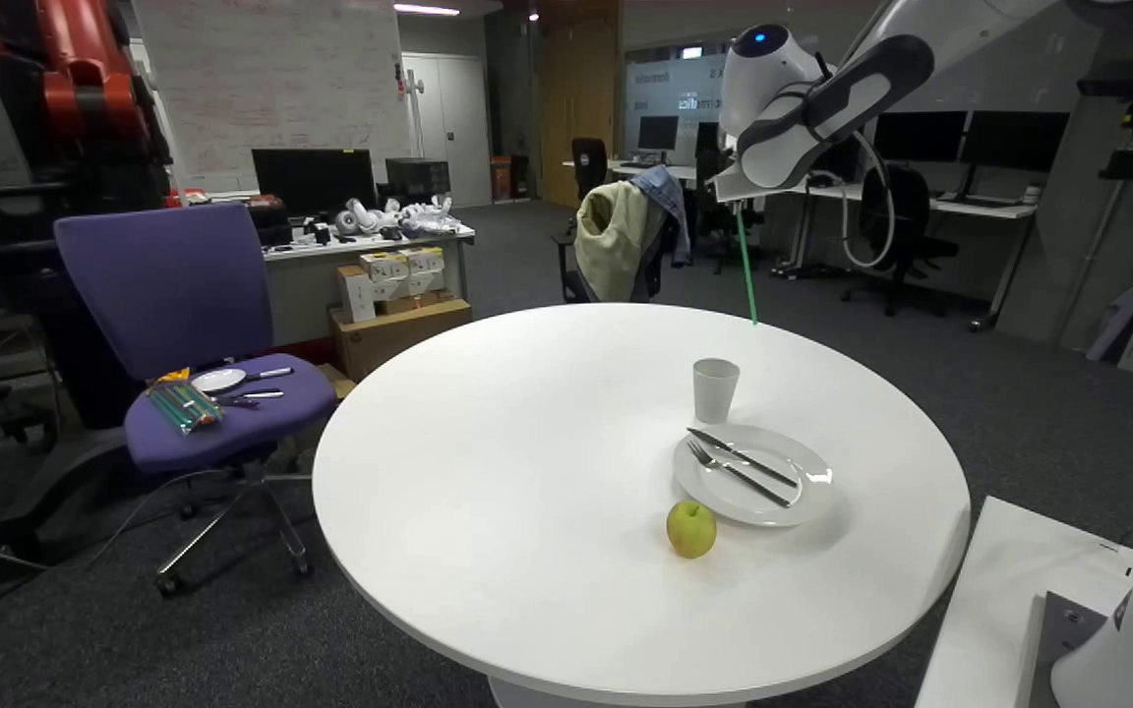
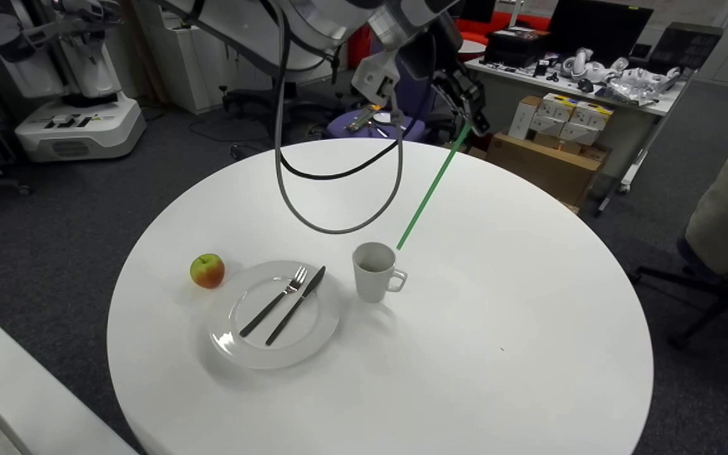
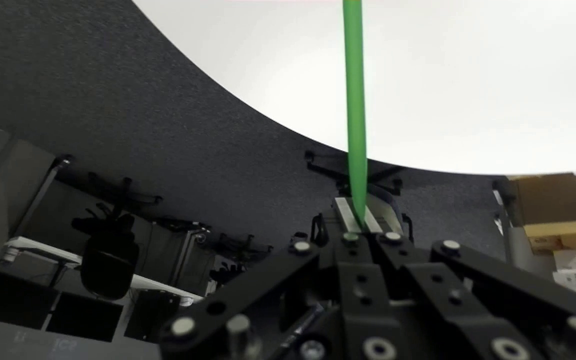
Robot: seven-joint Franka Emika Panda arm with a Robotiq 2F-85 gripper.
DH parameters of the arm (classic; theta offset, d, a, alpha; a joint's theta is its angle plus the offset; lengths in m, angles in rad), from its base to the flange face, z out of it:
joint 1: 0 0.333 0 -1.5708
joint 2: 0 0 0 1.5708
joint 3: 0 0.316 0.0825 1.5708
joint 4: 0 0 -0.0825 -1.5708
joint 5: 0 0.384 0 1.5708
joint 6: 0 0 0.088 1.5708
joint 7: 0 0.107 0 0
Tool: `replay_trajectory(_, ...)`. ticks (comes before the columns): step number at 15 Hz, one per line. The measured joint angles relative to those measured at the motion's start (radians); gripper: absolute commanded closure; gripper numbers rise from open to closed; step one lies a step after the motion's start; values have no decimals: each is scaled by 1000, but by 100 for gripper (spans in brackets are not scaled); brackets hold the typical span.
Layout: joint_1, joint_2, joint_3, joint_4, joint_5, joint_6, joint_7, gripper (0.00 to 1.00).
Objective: Remove the green straw from the white mug and put it on the table
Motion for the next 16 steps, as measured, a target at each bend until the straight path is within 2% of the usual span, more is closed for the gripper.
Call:
replay_trajectory(5,-73,46,-12,0,27,-152,-152,100)
replay_trajectory(9,-117,139,-30,0,74,-183,-174,100)
replay_trajectory(12,-126,224,-26,1,200,-184,-174,100)
replay_trajectory(16,-125,310,13,22,400,-190,-180,100)
